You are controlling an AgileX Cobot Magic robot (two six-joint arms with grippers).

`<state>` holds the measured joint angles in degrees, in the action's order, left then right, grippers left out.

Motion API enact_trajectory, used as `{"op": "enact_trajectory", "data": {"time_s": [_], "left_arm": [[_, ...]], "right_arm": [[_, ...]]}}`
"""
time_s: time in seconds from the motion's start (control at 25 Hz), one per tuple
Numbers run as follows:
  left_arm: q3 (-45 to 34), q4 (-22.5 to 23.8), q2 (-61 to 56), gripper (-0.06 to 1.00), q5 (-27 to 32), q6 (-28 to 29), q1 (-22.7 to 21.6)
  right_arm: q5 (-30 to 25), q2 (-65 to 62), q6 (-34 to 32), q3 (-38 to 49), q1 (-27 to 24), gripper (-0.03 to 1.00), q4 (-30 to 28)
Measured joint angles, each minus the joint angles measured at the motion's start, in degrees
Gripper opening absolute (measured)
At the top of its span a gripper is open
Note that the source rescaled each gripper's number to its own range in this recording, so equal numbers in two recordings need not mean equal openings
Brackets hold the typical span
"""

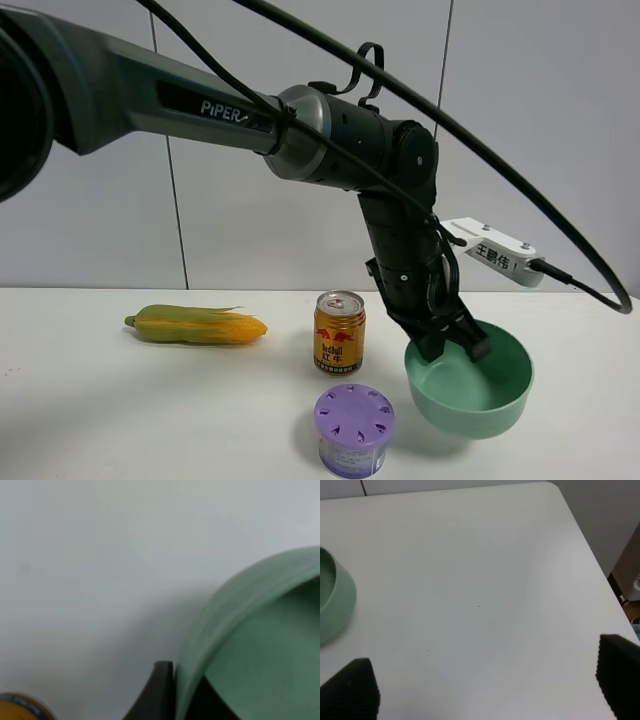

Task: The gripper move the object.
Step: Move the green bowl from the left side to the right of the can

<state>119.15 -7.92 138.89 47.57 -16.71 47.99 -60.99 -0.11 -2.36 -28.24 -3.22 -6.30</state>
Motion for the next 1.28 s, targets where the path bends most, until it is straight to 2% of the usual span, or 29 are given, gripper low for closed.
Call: {"op": "enact_trajectory", "data": {"time_s": [0.2, 0.68, 1.28], "left_arm": [[0.0, -1.6, 0.0, 0.00, -2.3, 0.0, 0.0], [0.1, -1.9, 4.2, 0.00, 0.1, -4.6, 0.4], [0.1, -1.8, 4.4, 0.00, -1.0, -5.2, 1.0]], "right_arm": [[0.0, 0.0, 0.0, 0.0, 0.0, 1.00, 0.0], [0.0, 0.0, 0.0, 0.0, 0.0, 1.00, 0.0], [0.0, 0.0, 0.0, 0.0, 0.0, 1.00, 0.0]]}}
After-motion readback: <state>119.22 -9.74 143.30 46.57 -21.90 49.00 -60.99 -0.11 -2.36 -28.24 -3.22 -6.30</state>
